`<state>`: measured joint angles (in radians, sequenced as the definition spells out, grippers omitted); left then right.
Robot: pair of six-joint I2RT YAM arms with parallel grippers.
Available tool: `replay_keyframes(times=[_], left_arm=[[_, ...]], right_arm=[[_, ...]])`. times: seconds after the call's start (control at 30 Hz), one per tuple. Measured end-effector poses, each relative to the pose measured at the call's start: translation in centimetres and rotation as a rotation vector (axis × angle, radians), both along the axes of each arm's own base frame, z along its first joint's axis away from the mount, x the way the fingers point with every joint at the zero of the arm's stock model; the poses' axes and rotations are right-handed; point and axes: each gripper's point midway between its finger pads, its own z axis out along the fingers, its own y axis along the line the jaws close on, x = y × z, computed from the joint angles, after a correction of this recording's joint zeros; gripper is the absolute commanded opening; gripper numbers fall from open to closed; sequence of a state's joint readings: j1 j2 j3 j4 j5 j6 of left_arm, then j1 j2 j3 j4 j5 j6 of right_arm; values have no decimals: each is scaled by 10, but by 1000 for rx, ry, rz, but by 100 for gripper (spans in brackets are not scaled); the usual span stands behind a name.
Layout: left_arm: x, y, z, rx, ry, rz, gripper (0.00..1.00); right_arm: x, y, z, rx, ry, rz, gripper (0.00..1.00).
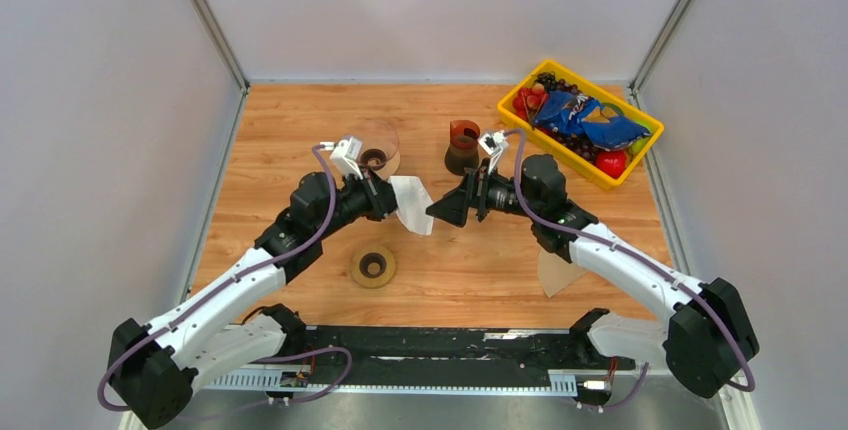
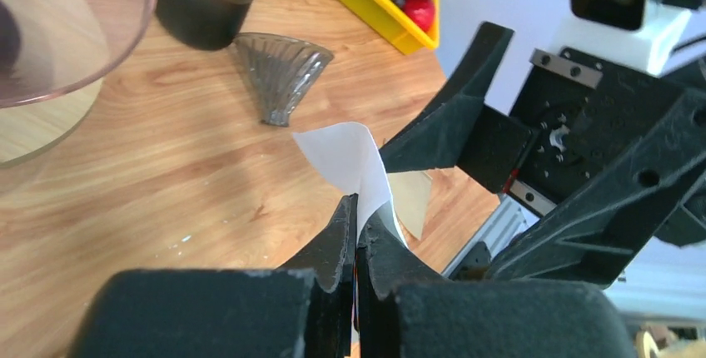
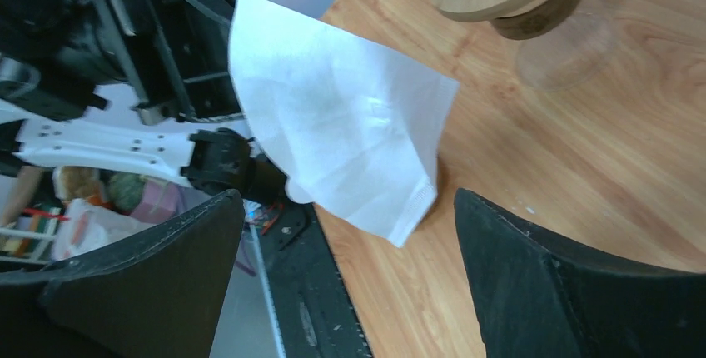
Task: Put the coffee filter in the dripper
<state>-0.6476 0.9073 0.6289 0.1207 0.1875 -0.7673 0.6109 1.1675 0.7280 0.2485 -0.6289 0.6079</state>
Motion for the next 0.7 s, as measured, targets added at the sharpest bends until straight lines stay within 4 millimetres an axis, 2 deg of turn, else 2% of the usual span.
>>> replay_keyframes(times=[0.2,0.47,0.57,0.7], left_arm=[[15,4,-13,78,150,101,0],[13,4,-57,223,362,211,0],[10,2,-62,255,394,233,0],[10,-3,-60,268,404,243,0]], right_arm=[[11,-7,-12,-110,-107,-108,100],[-22,24,-8,-235,-391,-118,100],[-22,26,-10,-273,-441,-154,100],[-16,29,-24,-344,-467,-192,100]])
